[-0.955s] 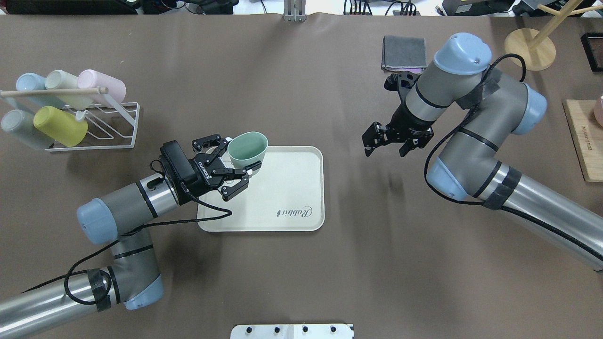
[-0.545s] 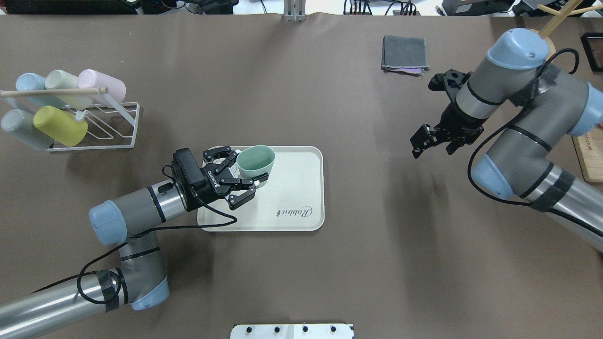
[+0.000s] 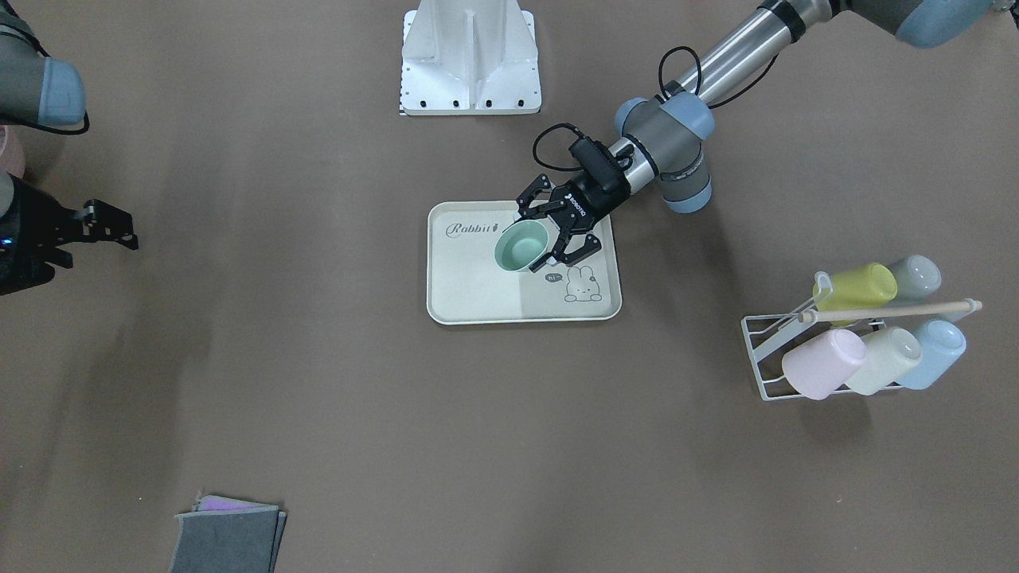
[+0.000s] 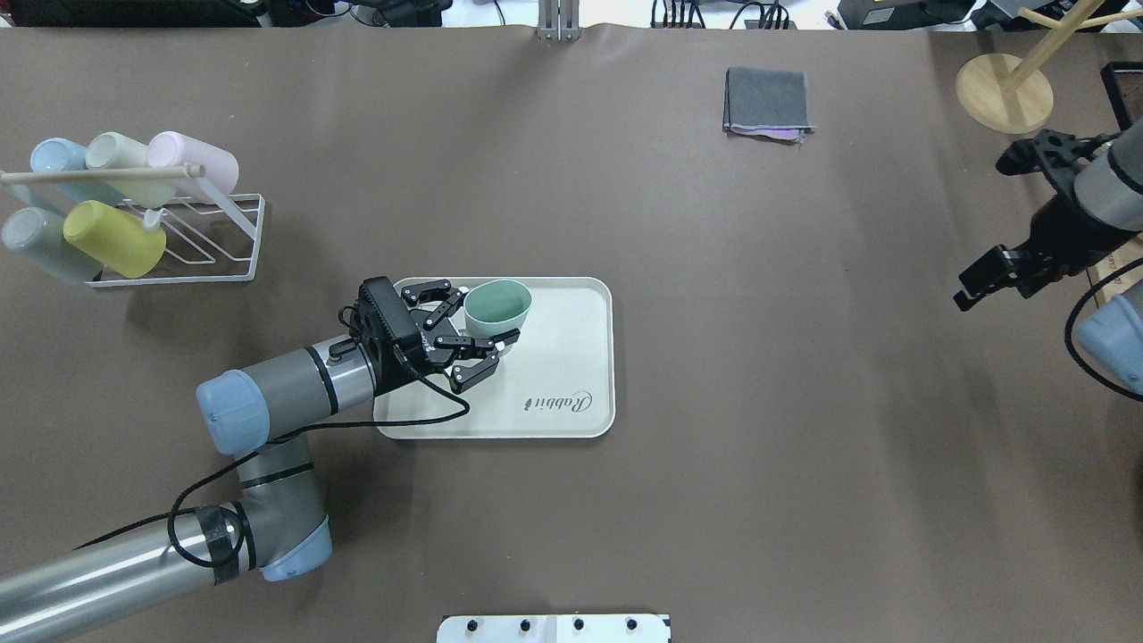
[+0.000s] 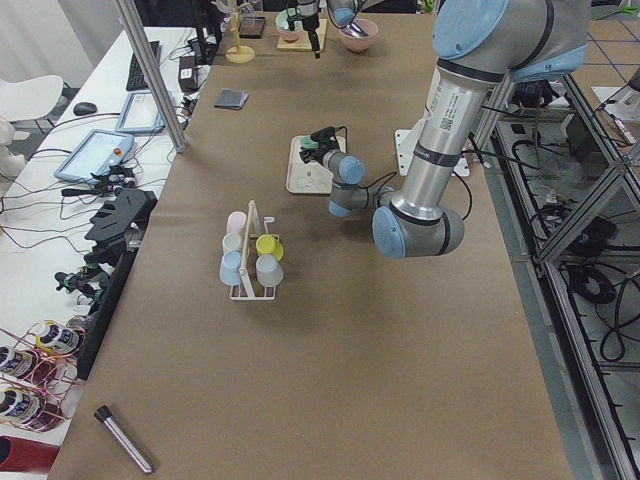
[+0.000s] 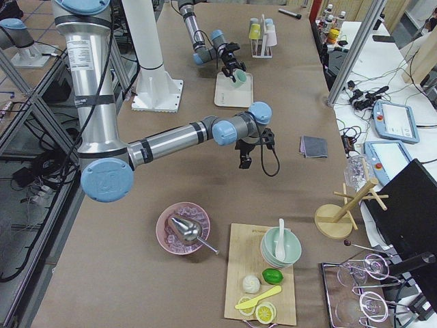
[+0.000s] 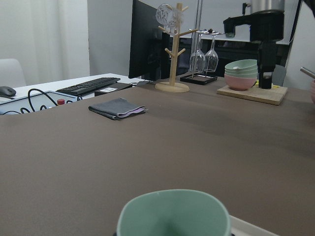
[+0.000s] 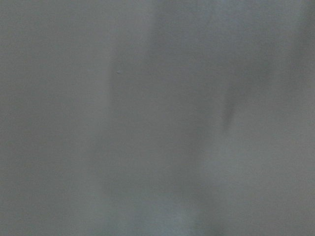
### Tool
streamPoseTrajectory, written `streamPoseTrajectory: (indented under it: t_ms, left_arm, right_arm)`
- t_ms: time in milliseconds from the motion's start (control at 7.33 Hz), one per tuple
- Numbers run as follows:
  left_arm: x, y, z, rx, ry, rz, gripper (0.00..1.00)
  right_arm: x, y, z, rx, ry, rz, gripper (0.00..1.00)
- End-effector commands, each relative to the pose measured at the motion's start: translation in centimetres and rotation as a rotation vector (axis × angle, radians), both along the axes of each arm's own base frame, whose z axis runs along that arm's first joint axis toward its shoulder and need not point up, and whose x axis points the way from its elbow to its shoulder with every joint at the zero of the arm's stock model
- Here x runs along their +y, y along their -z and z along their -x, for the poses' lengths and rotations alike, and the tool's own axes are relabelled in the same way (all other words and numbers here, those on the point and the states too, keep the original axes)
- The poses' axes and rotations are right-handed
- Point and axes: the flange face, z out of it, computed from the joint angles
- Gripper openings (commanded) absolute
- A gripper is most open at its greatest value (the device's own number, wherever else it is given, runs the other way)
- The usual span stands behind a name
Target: Pick up and place green cup on tray
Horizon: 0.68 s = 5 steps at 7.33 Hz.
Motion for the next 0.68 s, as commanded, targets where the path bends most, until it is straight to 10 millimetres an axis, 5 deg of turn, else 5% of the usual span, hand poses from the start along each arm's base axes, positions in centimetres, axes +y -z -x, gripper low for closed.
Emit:
streamPoseTrajectory:
  t_ms: [0,545]
  left_arm:
    - [-0.2,0.4,-0.3,-0.009,0.000,0.005,0.11]
    - [-0.1,0.0,-0.2,-0.013,0.006,0.008,0.77]
  right_arm:
    - [1.2,-4.9,-7.0,0.070,0.032,-0.054,1.00]
    - [3.3,-10.5,-14.4,0.114,0.042,-0.029,1.00]
